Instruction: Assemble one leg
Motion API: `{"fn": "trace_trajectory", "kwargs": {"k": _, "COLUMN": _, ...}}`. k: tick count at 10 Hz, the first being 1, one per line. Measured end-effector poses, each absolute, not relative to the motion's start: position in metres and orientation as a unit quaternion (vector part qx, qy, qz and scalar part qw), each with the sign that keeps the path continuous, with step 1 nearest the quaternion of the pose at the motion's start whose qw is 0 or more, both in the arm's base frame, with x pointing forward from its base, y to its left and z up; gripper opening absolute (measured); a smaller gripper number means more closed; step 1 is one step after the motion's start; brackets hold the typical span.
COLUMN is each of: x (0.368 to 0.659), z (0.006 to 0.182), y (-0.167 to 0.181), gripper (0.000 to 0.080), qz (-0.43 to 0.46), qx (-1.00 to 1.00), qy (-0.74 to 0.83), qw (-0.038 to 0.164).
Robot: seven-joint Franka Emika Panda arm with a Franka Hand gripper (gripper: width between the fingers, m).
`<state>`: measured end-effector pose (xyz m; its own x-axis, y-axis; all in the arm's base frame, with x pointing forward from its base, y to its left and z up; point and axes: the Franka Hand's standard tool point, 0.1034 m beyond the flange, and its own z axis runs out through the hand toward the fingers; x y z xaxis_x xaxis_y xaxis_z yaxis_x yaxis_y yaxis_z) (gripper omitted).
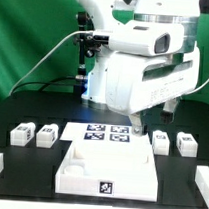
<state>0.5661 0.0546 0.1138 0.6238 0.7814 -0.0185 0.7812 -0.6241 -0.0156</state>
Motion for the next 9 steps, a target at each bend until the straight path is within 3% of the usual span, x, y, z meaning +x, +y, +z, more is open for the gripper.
{"fn": "trace_trajectory", "kwargs": {"k": 8, "x": 0.565, "z": 0.113, "y": 0.054, "gripper": 0.0650, "qz": 0.012, "qx": -0.892, "qy": -0.452, "qw": 0.003}}
{"fn": "trace_trajectory", "kwargs": {"k": 9, "x": 0.546, "z": 0.105, "y": 0.052, "gripper": 0.0650, "qz": 0.003, "qx": -0.872, "qy": -0.489, "qw": 0.000}}
